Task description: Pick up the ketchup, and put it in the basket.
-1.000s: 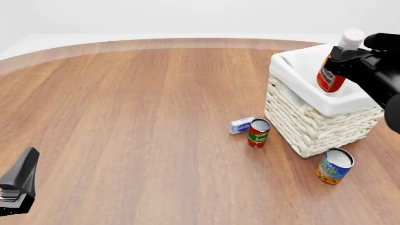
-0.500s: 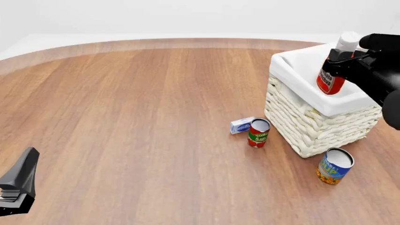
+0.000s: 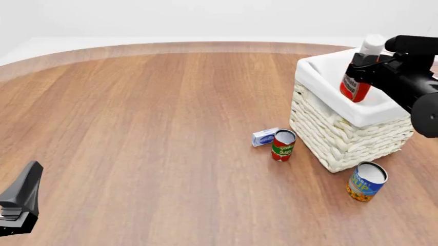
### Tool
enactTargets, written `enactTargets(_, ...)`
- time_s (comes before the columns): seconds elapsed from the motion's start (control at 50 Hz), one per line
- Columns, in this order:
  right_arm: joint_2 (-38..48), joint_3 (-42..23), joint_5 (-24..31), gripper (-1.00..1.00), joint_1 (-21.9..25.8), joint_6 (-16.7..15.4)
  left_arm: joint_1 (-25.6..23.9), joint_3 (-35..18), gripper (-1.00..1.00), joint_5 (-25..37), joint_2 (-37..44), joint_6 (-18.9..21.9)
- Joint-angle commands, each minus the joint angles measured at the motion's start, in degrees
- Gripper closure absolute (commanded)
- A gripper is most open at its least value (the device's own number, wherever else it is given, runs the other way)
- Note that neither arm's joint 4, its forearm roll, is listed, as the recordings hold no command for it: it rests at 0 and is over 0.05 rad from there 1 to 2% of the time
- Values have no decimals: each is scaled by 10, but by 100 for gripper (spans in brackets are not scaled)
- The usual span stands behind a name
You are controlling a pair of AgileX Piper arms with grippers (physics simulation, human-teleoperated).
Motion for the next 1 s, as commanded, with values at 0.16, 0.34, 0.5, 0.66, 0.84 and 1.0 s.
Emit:
enactTargets(0.16, 0, -6, 0, 100, 4, 10, 0, 0, -100, 0, 0, 0)
enactTargets(0.34, -1, -8, 0, 100, 6, 12, 0, 0, -100, 0, 0, 0)
enactTargets(0.5, 0, -8, -1, 100, 8, 12, 0, 0, -100, 0, 0, 0)
enactTargets(0.66, -1, -8, -1, 100, 9, 12, 0, 0, -100, 0, 0, 0)
enactTargets(0.84, -2, -8, 0, 100, 6, 12, 0, 0, -100, 0, 0, 0)
enactTargets(1.0, -3, -6, -1, 100, 5, 8, 0, 0, -100, 0, 0, 0)
